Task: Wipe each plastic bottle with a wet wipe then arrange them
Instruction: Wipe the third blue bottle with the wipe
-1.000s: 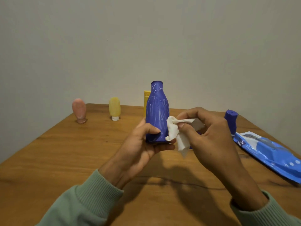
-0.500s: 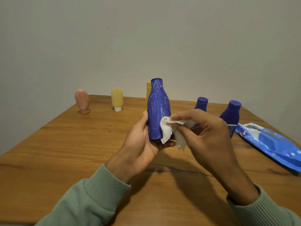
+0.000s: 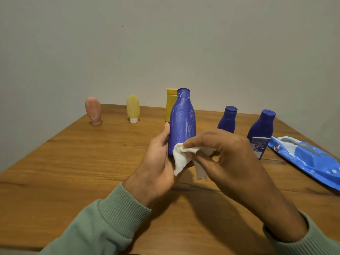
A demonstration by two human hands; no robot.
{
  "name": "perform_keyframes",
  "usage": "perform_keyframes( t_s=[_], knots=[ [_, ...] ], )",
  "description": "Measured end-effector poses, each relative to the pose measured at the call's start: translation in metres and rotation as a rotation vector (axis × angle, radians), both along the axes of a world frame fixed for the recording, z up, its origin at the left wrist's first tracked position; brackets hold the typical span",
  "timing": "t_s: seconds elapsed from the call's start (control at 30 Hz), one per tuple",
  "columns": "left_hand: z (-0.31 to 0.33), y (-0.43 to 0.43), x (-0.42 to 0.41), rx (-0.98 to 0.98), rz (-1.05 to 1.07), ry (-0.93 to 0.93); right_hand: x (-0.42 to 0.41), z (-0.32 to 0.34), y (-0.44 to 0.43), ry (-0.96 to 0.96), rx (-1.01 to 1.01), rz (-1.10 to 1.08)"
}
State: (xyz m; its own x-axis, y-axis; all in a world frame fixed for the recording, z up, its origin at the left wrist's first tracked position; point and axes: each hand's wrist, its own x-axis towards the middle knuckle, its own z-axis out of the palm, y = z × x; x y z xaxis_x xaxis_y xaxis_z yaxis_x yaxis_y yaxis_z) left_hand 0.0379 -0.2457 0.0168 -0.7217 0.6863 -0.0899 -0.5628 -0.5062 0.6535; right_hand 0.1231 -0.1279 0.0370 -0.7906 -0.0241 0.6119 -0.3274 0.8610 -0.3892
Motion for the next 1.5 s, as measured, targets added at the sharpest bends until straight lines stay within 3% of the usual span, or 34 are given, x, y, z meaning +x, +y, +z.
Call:
perform_keyframes(
  t_s=[0.47, 0.6, 0.77, 0.93, 1.1, 1.5],
  knots=[
    [-0.005, 0.001, 0.003, 0.021, -0.022, 0.019, -0.001, -0.009, -0.006, 0.07, 0.014, -0.019],
    [-0.008, 0.007, 0.009, 0.031, -0.024, 0.043, -0.002, -0.009, -0.003, 0.153, -0.019, -0.119],
    [-0.01, 0.007, 0.01, 0.028, -0.037, 0.038, 0.001, -0.004, -0.004, 0.01, 0.052, 0.001],
    [-0.012, 0.009, 0.012, -0.002, -0.033, 0.094, -0.003, -0.005, 0.001, 0.112, -0.006, -0.106],
    [-0.016, 0.007, 0.009, -0.014, -0.071, 0.085, 0.002, -0.004, -0.007, 0.016, 0.111, -0.02],
    [-0.025, 0.017, 0.018, -0.196, -0.017, 0.434, -0.001, -0.006, -0.002, 0.323, 0.073, -0.241]
  ],
)
